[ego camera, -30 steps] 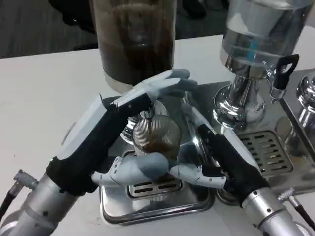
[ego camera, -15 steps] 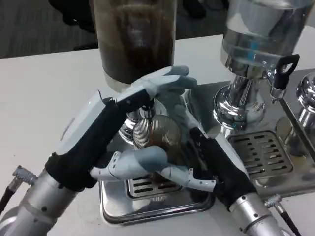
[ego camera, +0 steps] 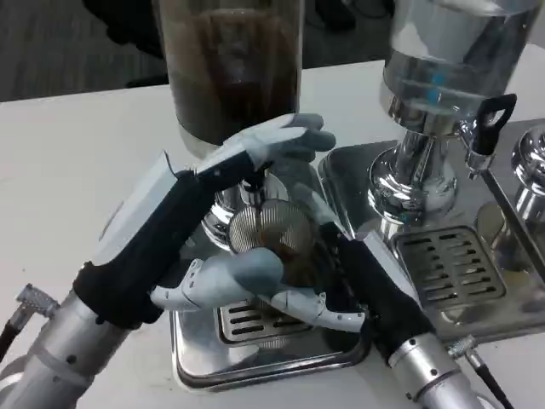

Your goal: Grasp the cup under the faucet to collect the drink, then remove the cup.

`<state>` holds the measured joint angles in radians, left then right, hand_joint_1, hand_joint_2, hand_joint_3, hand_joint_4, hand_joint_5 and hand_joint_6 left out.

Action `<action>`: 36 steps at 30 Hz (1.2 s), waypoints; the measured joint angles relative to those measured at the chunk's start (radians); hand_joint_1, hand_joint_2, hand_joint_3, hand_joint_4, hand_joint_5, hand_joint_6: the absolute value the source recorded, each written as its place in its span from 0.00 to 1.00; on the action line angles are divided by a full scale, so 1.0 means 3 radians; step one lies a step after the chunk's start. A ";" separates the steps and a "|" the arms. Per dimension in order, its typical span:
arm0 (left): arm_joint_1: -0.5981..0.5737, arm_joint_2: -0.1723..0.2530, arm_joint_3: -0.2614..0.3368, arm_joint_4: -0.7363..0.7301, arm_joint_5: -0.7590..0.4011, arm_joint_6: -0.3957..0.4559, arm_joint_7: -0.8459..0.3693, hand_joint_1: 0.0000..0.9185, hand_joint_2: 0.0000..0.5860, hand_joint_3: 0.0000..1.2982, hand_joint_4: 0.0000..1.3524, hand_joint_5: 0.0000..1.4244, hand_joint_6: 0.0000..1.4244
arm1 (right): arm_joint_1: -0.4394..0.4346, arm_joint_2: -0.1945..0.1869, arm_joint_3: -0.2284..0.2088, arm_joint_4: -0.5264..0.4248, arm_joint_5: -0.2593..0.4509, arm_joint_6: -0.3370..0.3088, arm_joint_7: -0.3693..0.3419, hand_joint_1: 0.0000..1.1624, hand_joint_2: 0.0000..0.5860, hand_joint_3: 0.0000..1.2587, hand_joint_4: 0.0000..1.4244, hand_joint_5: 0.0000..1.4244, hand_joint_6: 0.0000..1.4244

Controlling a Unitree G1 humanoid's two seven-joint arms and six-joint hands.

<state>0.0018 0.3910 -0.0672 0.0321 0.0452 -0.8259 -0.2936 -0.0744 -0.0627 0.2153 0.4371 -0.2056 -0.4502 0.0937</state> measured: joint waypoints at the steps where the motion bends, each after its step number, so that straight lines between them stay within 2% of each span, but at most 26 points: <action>1: -0.0002 0.0003 0.0001 0.0000 -0.0001 0.0001 -0.0002 0.00 0.20 0.24 0.12 0.21 0.18 | -0.0006 0.0015 0.0000 0.0025 -0.0001 -0.0004 -0.0005 0.66 0.31 0.00 0.00 0.00 0.00; 8: -0.0012 0.0012 0.0009 0.0000 -0.0001 0.0004 -0.0004 0.00 0.20 0.24 0.12 0.21 0.17 | -0.0042 0.0046 0.0001 0.0116 -0.0015 -0.0068 -0.0045 0.67 0.31 0.00 0.00 0.00 0.00; 12: -0.0012 0.0009 0.0038 0.0000 0.0003 0.0004 0.0006 0.00 0.20 0.20 0.08 0.18 0.11 | -0.0045 0.0047 0.0001 0.0123 -0.0016 -0.0069 -0.0050 0.67 0.31 0.00 0.00 0.00 0.00; 18: 0.0035 -0.0036 0.0212 -0.0046 0.0114 0.0002 0.0120 0.00 0.22 0.18 0.04 0.15 0.08 | -0.0050 0.0045 0.0001 0.0123 -0.0018 -0.0069 -0.0058 0.66 0.32 0.00 0.00 0.00 0.00; 22: 0.0052 -0.0104 0.0416 -0.0132 0.0120 -0.0054 0.0276 0.00 0.23 0.18 0.04 0.14 0.08 | -0.0057 0.0041 0.0000 0.0123 -0.0019 -0.0069 -0.0058 0.66 0.32 0.00 0.00 0.00 0.00; 28: 0.0175 -0.0294 0.0782 -0.0169 0.0147 -0.0216 0.0607 0.00 0.24 0.18 0.06 0.15 0.09 | -0.0082 0.0037 -0.0003 0.0125 -0.0023 -0.0069 -0.0058 0.66 0.32 0.00 0.00 0.00 0.00; 31: 0.0263 -0.0301 0.0955 -0.0038 0.0170 -0.0280 0.0704 0.00 0.25 0.14 0.04 0.13 0.07 | -0.0105 0.0033 -0.0009 0.0125 -0.0021 -0.0069 -0.0058 0.66 0.32 0.00 0.00 0.00 0.00; 34: 0.0446 -0.0277 0.1211 0.0100 0.0516 -0.0287 0.0854 0.00 0.27 0.10 0.01 0.12 0.06 | -0.0117 0.0020 -0.0027 0.0125 -0.0016 -0.0069 -0.0058 0.65 0.32 0.00 0.00 0.00 0.00; 36: 0.0510 -0.0277 0.1310 0.0109 0.0744 -0.0320 0.0987 0.00 0.28 0.09 0.00 0.11 0.04 | -0.0119 0.0022 -0.0025 0.0124 -0.0015 -0.0069 -0.0057 0.65 0.32 0.00 0.00 0.00 0.00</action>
<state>0.1547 0.3079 0.3258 0.0649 0.2684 -0.9220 0.0025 -0.1101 -0.0561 0.2079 0.4744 -0.2100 -0.4710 0.0765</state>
